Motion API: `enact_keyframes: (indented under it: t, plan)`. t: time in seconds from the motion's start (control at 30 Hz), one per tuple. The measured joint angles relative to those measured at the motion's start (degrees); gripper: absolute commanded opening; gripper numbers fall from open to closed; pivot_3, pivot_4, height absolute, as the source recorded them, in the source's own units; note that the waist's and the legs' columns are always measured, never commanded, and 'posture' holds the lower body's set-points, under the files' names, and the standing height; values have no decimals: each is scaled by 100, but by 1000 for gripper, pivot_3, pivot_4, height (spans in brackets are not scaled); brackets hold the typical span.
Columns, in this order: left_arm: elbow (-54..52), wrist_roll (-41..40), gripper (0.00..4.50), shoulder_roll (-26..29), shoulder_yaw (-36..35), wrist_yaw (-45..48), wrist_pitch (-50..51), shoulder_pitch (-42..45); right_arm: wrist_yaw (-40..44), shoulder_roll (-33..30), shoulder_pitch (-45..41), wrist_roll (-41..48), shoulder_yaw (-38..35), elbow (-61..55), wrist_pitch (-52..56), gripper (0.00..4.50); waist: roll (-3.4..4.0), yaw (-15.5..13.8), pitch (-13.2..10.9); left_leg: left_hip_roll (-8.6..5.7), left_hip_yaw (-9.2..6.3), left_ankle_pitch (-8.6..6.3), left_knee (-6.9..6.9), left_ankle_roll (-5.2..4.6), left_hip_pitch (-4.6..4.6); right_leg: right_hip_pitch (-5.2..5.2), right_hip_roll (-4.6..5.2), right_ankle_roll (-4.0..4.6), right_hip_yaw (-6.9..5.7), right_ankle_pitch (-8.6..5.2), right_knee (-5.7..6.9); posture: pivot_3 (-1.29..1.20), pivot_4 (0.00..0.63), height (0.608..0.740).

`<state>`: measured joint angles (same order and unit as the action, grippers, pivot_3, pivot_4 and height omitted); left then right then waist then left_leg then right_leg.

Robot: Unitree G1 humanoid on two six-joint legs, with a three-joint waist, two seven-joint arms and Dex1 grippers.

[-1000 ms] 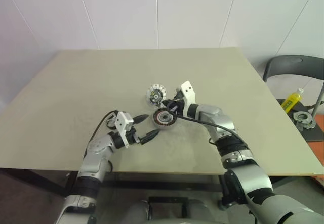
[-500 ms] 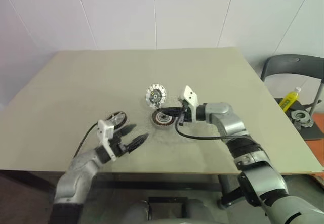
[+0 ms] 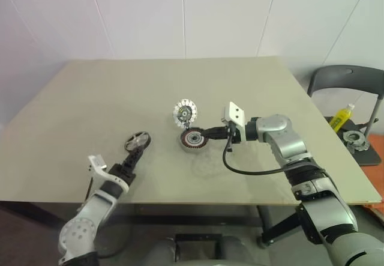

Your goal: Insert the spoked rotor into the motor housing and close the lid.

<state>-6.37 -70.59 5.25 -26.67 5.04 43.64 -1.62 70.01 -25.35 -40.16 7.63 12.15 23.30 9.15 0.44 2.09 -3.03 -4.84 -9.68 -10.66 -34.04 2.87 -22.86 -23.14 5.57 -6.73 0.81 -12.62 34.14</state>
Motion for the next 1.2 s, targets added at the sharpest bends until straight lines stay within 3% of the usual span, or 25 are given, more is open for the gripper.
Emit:
enact_keyframes:
  t: [0.27,0.57,0.77,0.9,1.2]
  plan:
    - [738,-521,4500,138,-213,-149,131,516,297,-274,101,422,-191,-292,460,7,-1,-44,0,-3,8,0,-6,0,0,2,0,2,1,1,-3,0,0,740]
    - [1627,-554,4500,317,-236,404,214,974,370,-333,678,874,-408,-640,968,7,2,-138,4,-3,10,0,-14,0,2,-2,0,4,-8,2,-13,0,0,740]
    - [2192,-280,4500,330,-185,586,228,1446,260,-436,849,885,-409,-712,1023,7,48,-138,24,57,15,0,-20,0,-39,64,0,5,-109,6,-124,0,0,740]
    - [2461,-1,3613,342,-159,631,202,1674,227,-519,855,902,-430,-739,1071,0,48,-146,24,69,27,0,-20,0,-45,64,1,-6,-118,15,-124,0,0,740]
    - [2642,403,752,371,-196,678,164,1842,142,-760,1052,958,-613,-880,1198,0,72,-169,39,71,30,1,-8,0,-37,61,10,-3,-121,16,-66,0,0,740]
